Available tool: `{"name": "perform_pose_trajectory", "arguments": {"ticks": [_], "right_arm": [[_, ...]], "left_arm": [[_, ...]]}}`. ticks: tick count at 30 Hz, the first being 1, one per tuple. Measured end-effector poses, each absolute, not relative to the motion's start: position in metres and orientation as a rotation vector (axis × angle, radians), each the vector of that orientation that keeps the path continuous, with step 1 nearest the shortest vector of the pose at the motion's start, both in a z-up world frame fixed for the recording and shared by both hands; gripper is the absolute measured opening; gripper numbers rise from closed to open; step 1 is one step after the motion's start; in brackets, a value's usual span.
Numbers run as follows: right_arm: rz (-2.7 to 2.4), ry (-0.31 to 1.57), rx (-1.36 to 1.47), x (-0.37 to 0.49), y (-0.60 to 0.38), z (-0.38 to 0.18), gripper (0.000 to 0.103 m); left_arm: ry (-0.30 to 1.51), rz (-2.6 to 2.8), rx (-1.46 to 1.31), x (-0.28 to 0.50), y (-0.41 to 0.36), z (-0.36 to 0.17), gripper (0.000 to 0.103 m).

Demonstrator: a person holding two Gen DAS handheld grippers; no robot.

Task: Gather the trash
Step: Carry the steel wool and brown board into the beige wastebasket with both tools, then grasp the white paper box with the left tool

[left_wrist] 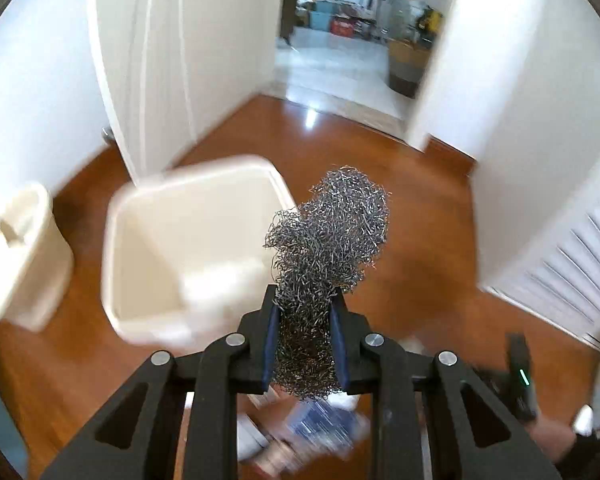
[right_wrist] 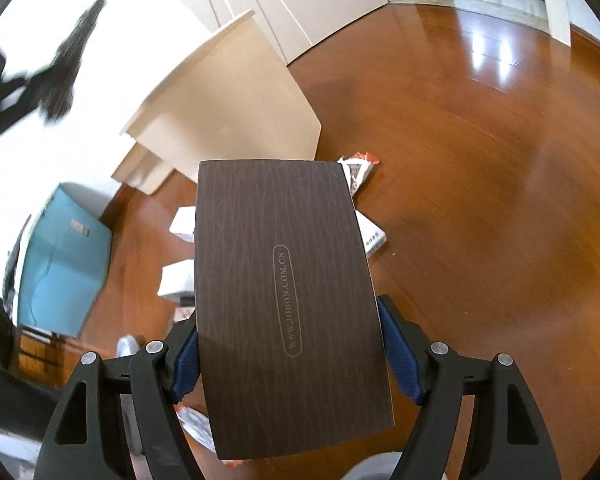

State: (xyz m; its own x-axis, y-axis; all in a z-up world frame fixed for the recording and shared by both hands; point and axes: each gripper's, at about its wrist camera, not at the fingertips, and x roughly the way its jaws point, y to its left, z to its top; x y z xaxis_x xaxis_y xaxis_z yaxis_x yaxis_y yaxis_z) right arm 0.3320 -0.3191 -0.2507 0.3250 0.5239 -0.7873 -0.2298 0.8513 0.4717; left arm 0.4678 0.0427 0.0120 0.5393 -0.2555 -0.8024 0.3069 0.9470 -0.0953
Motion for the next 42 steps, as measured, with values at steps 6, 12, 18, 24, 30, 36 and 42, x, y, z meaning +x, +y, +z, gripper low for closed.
{"name": "perform_pose_trajectory", "arguments": {"ticks": [6,12,18,24,30,36,42], "right_arm": [[0.536,1.122,0.296,0.339,-0.305,-0.246,0.078],[0.564,1.105,0.277,0.342,-0.296,-0.242,0.079],[0.568,1.052,0.269,0.349,-0.298,-0.226,0.079],[0.603,0.908,0.216,0.392,-0.281,-0.168,0.079],[0.645,0.83,0.224,0.495,-0.222,-0.1,0.079],[0.646,1.09,0.17,0.598,-0.114,-0.151,0.079],[0.534,1.242,0.071,0.617,-0.062,-0.205,0.08]], "left_arm": [[1.045,-0.171,0.03,0.54,0.063,-0.055,0.032],[1.081,-0.146,0.058,0.517,0.063,-0.08,0.054],[1.087,-0.199,0.136,0.468,0.055,-0.081,0.055],[1.241,-0.175,0.229,0.38,0.085,-0.085,0.055],[1.344,-0.185,0.115,0.366,0.103,-0.121,0.055],[1.32,-0.192,-0.028,0.38,0.115,-0.114,0.055],[1.313,-0.155,-0.154,0.377,0.147,-0.118,0.055]]}}
